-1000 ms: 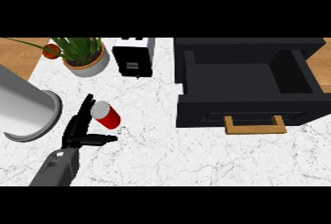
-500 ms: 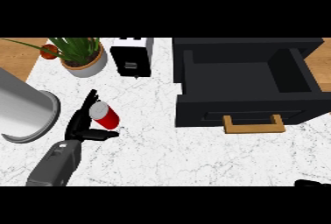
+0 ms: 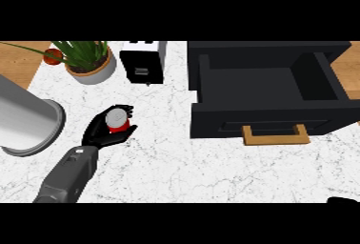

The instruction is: Pick up the can, place it into the drawer and close the drawer

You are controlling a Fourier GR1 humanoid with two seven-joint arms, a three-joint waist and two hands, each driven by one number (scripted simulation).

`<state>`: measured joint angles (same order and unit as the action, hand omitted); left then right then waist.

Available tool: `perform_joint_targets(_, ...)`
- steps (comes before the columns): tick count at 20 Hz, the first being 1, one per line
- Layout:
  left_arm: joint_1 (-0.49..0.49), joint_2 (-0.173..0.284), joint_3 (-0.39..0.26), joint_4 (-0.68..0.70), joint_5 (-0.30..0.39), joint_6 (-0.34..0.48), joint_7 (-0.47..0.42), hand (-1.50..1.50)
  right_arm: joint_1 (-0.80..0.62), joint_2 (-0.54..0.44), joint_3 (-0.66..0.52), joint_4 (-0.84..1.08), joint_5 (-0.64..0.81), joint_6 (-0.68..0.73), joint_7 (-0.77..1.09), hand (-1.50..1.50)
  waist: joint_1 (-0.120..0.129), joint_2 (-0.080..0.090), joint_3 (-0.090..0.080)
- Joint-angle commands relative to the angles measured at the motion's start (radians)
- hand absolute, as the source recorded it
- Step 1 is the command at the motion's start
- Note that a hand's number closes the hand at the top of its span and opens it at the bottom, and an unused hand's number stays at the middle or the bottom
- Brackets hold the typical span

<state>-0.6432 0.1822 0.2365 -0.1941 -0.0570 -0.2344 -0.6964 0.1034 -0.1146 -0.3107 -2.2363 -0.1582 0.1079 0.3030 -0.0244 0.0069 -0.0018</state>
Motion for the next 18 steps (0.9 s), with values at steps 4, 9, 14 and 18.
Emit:
perform_joint_targets(4, -0.045, -0.020, 0.006, 0.015, 0.006, -0.054, -0.036, 1.50, -0.008, -0.008, -0.007, -0.028, 0.005, -0.002, 0.018, -1.50, -0.003, 0.002, 0.000)
perform_joint_targets(9, -0.024, -0.071, 0.072, 0.016, 0.063, 0.121, -0.045, 1.50, 0.010, 0.042, 0.030, 0.041, 0.078, -0.010, -0.081, -1.50, 0.001, 0.002, 0.000)
perform_joint_targets(14, -0.042, -0.100, 0.099, -0.051, 0.116, 0.168, 0.007, 1.50, 0.028, 0.051, 0.039, -0.029, 0.074, -0.020, -0.028, -1.50, 0.013, -0.005, 0.001)
perform_joint_targets(18, -0.005, -0.156, 0.061, -0.170, 0.124, 0.206, 0.031, 1.50, 0.000, -0.001, -0.029, -0.033, 0.019, -0.008, 0.017, -1.50, 0.020, -0.008, 0.002)
